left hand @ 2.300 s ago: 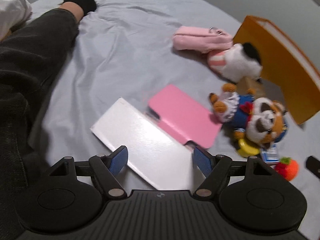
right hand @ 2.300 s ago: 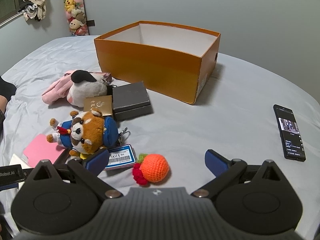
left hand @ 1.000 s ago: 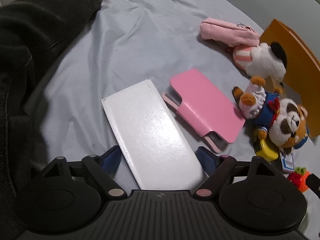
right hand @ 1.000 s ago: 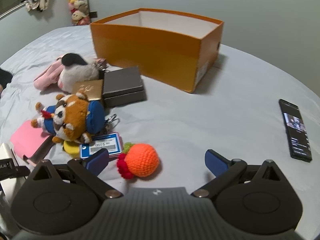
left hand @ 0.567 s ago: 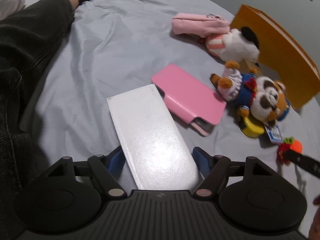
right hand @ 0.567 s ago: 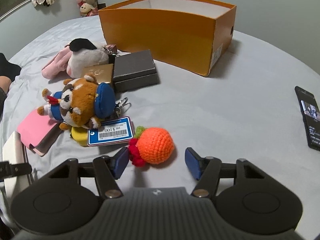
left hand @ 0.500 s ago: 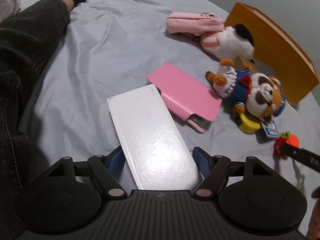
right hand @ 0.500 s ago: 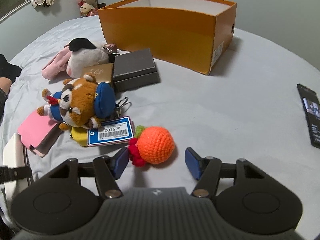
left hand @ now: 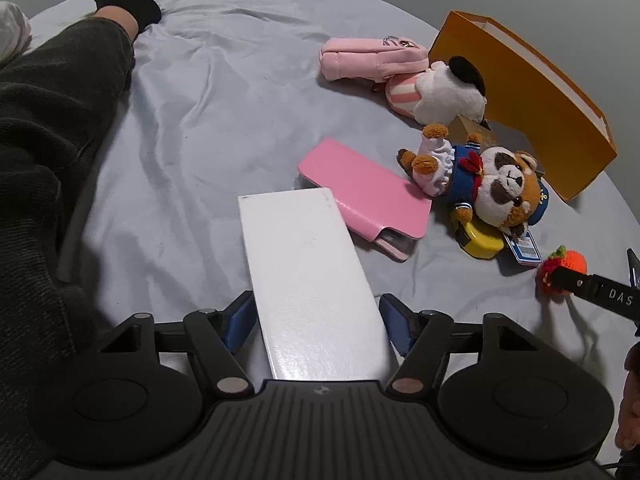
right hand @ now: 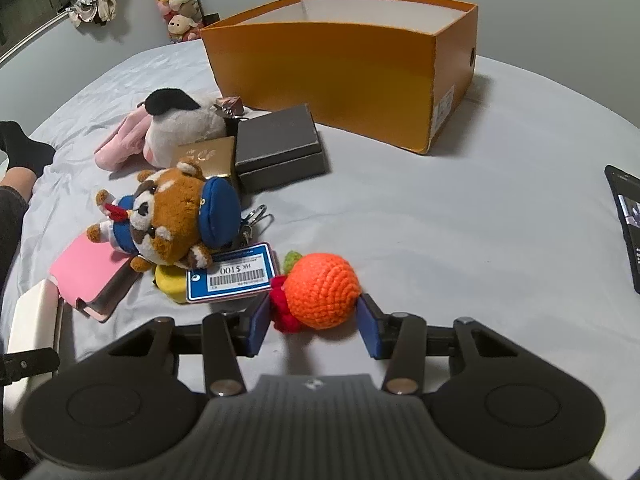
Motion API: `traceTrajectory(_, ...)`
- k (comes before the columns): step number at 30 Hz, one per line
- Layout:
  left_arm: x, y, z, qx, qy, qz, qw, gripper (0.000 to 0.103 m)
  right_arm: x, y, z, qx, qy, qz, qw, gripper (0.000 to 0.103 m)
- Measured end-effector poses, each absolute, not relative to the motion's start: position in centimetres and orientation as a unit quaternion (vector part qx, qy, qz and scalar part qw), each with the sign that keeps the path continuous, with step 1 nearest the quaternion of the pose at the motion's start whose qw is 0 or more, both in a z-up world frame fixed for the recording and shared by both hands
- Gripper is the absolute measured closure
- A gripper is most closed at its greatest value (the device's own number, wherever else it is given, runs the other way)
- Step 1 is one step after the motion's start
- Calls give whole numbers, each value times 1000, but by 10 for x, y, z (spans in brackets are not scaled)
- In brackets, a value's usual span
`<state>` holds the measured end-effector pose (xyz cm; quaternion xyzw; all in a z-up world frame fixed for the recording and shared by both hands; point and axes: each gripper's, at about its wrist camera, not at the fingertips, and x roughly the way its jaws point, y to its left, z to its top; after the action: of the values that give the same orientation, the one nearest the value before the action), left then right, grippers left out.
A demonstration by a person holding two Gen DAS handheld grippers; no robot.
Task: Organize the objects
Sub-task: 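Close left gripper on the white box while right gripper grasps the crocheted ball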
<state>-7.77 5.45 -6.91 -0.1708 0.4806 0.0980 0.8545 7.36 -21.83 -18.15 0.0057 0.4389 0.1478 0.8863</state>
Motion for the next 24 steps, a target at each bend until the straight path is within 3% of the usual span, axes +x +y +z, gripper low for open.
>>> traceTrajectory(13,-69,41,-92,-99,533,90,836,28,77,-212,-183,-6,447,144,883,52)
traceTrajectory(16,-69,38,-93,-88,532,88,837,28,81,-210,-184,-7,444,136,886,44)
traceTrajectory(19,-70,38,-92,-88,531,83,839,29,87,-208,-188,-5,449,135,883,51)
traceTrajectory(24,-72,42,-88,-108,532,61,837,29,84,-212,-184,0,447,141,883,53)
